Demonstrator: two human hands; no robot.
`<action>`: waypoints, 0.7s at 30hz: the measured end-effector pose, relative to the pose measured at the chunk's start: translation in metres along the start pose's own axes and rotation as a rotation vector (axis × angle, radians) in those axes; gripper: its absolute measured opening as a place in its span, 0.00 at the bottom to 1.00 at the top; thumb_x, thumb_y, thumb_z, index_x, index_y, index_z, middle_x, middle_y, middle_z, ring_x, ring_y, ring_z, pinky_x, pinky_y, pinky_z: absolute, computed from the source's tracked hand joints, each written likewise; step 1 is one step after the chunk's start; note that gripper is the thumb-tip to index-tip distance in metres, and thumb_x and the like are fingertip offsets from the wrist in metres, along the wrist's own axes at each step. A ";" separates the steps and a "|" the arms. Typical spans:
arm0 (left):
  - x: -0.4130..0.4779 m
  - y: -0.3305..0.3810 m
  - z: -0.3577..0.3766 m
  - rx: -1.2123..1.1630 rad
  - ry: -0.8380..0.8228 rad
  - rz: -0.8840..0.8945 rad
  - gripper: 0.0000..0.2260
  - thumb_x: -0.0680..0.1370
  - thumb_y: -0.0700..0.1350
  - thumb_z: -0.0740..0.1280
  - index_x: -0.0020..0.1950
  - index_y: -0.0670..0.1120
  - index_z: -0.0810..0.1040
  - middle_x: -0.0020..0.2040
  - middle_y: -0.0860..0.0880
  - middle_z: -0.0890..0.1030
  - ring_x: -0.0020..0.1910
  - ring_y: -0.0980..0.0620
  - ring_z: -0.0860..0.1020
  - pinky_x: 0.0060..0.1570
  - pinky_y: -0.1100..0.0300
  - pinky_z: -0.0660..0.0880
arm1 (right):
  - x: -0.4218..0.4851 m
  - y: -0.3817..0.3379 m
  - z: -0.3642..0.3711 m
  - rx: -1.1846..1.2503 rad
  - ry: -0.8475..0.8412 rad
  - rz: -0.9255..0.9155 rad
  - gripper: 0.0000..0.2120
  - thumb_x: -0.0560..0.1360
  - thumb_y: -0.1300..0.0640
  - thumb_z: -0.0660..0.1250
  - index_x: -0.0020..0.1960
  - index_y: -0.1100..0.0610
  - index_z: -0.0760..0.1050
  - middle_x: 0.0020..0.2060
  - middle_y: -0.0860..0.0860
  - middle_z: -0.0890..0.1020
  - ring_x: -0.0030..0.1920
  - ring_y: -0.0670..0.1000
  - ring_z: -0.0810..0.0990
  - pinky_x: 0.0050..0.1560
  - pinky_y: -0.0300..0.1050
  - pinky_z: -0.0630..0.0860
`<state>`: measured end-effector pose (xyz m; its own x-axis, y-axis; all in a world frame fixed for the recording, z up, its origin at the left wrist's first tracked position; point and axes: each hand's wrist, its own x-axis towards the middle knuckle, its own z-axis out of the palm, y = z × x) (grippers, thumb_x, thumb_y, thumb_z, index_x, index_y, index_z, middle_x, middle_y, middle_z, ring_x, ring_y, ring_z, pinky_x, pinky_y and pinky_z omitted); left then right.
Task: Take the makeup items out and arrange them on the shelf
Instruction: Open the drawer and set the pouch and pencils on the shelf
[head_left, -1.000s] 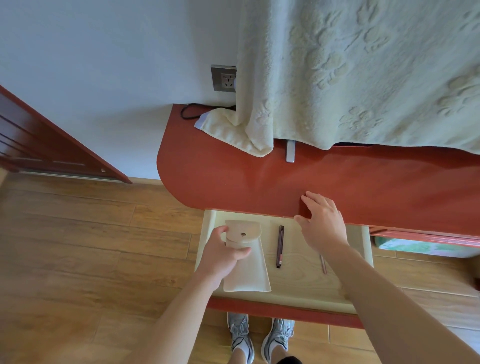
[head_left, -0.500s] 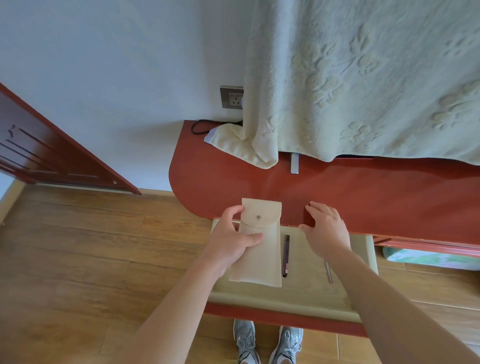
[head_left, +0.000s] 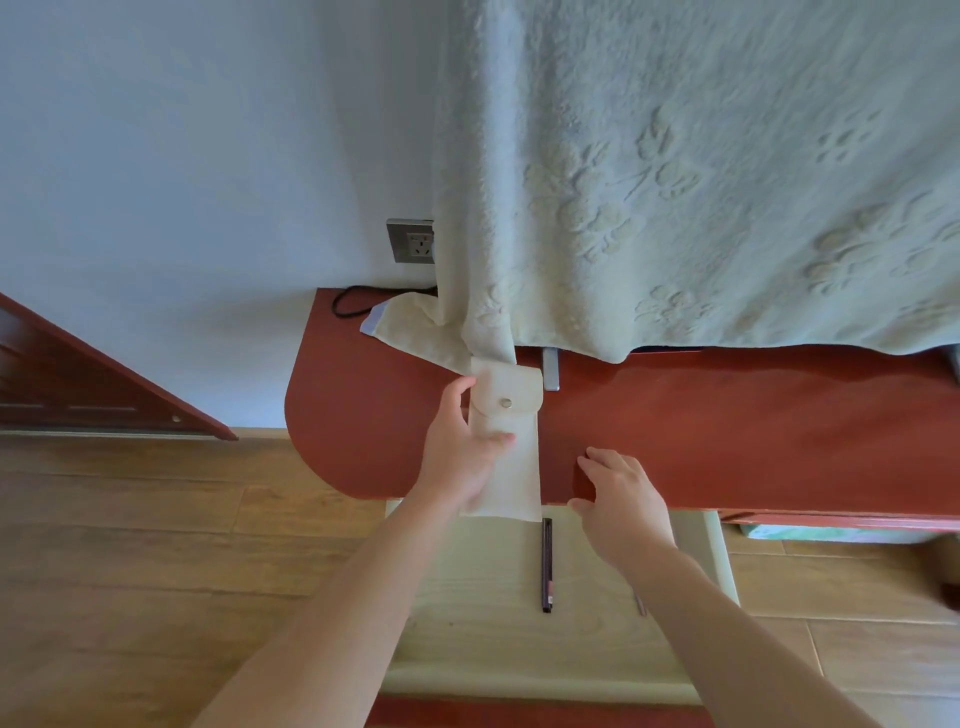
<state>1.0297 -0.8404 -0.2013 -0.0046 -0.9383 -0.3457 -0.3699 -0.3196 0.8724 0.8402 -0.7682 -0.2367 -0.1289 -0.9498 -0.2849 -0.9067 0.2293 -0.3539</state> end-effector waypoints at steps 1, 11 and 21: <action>0.004 -0.001 0.001 0.009 0.014 0.004 0.33 0.69 0.40 0.76 0.69 0.57 0.67 0.51 0.56 0.78 0.46 0.59 0.79 0.33 0.74 0.71 | 0.001 0.000 0.000 0.003 -0.003 -0.002 0.27 0.77 0.52 0.68 0.75 0.53 0.66 0.74 0.44 0.65 0.74 0.46 0.59 0.67 0.44 0.68; 0.031 -0.020 0.014 0.115 0.077 0.042 0.33 0.68 0.44 0.78 0.69 0.55 0.68 0.59 0.52 0.79 0.56 0.51 0.78 0.55 0.52 0.77 | 0.004 -0.002 -0.005 -0.012 -0.004 -0.005 0.27 0.77 0.52 0.68 0.74 0.52 0.66 0.73 0.44 0.66 0.73 0.46 0.60 0.68 0.42 0.66; 0.024 -0.024 0.015 0.597 0.067 0.166 0.35 0.73 0.58 0.72 0.76 0.52 0.62 0.70 0.49 0.66 0.67 0.49 0.68 0.57 0.56 0.72 | 0.002 -0.003 -0.007 -0.011 -0.018 -0.002 0.27 0.77 0.52 0.68 0.74 0.52 0.67 0.73 0.43 0.66 0.73 0.45 0.60 0.66 0.43 0.68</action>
<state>1.0242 -0.8536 -0.2358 -0.0548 -0.9816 -0.1828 -0.8250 -0.0586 0.5621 0.8399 -0.7722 -0.2301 -0.1201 -0.9462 -0.3004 -0.9112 0.2252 -0.3449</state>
